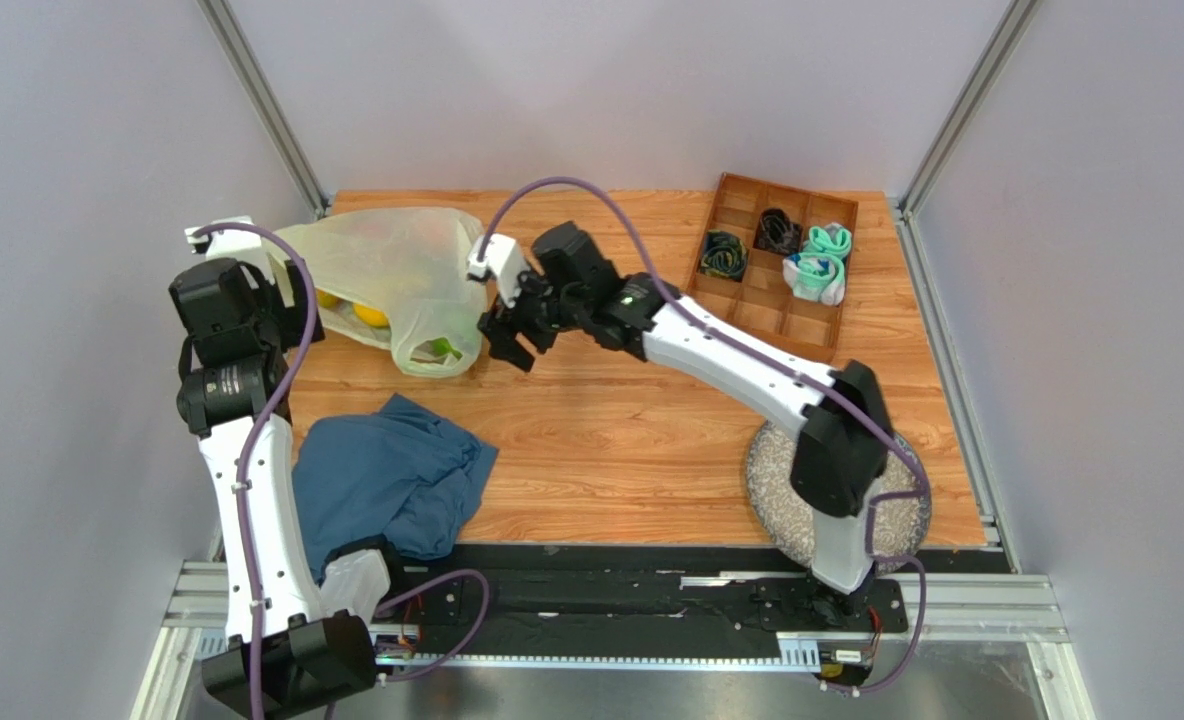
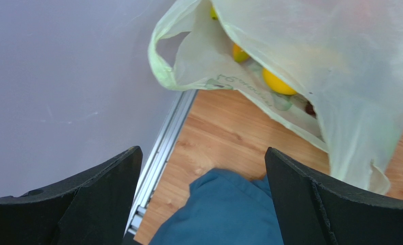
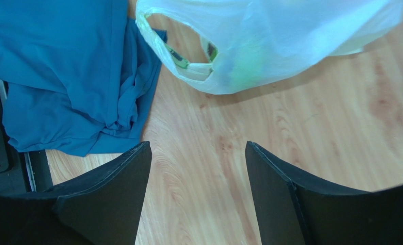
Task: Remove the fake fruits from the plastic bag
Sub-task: Move the distractor to the center of the board, then move the plastic bag to the center of the board.
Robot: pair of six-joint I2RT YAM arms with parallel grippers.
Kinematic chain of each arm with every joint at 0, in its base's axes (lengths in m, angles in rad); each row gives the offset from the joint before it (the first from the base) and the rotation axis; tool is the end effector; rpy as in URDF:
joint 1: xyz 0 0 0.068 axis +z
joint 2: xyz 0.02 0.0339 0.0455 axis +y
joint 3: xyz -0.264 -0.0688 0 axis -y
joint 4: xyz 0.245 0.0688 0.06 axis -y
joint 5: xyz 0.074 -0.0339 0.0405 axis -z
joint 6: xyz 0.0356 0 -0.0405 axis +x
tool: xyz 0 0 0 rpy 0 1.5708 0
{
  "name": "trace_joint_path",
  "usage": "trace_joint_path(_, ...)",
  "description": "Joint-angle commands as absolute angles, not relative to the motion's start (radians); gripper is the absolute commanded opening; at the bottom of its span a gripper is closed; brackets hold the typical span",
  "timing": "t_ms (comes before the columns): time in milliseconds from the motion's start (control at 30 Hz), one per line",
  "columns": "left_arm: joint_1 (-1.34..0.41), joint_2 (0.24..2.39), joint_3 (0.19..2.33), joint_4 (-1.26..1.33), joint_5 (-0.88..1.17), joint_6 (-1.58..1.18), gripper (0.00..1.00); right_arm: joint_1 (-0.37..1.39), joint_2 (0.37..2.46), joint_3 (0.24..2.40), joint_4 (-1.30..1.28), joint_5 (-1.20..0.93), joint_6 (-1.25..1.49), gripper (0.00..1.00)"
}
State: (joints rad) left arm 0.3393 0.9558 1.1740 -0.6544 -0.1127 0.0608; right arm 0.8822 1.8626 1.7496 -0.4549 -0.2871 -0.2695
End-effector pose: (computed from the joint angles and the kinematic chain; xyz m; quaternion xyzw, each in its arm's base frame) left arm 0.1807 0.0680 0.3945 -0.1468 0.8297 0.1532 0.5164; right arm 0.2701 0.3441 0.3402 -0.5303 0.6905 0.2631 0.4158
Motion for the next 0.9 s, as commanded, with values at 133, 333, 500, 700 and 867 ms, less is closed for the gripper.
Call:
trace_joint_path(133,0.454,1.022,1.16,-0.534,-0.227,0.086,0.99,1.005,2.089,1.968,-0.382,-0.192,-0.181,0.71)
trace_joint_path(333,0.453,1.094,1.083,-0.387,-0.201,0.069,0.99,1.034,2.216,2.043,-0.241,-0.14,-0.107,0.76)
trace_joint_path(500,0.453,1.256,1.106,-0.283,-0.193,0.049,0.98,1.071,2.364,2.197,-0.215,-0.059,-0.094,0.79)
trace_joint_path(700,0.454,1.469,1.246,-0.328,-0.21,-0.021,0.91,1.089,2.448,2.266,-0.173,0.109,-0.087,0.54)
trace_joint_path(867,0.446,1.503,1.262,-0.317,-0.088,-0.009,0.05,1.072,2.37,2.183,-0.216,0.123,-0.12,0.0)
